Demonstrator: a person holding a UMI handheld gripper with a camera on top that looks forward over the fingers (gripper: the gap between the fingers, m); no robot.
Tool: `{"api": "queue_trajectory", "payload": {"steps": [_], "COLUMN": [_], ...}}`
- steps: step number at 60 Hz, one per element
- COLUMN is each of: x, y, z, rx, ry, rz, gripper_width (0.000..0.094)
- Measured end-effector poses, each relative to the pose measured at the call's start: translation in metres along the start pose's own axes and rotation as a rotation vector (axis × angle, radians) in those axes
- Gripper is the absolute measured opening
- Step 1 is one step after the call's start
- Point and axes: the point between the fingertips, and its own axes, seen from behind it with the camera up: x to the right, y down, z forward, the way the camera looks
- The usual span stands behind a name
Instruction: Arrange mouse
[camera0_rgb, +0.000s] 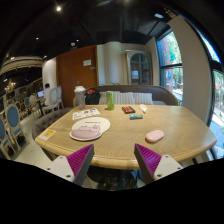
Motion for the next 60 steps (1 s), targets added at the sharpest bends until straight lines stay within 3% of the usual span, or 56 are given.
{"api": "queue_trajectory", "payload": {"steps": [16, 34, 47, 60], "x": [0.014, 0.099, 0.157, 0.18], "y": [-0.001, 0.026, 0.044, 0.026], "z": [0.007, 0.081, 0.13, 0.175], "rx": [0.012, -0.034, -0.109, -0.099], "ry": [0.037, 0.187, 0.175, 0.211], "rz": [0.002, 0.029, 0.092, 0.075], "gripper_width": [0.0849, 0.0847, 0.0838, 0.084]}}
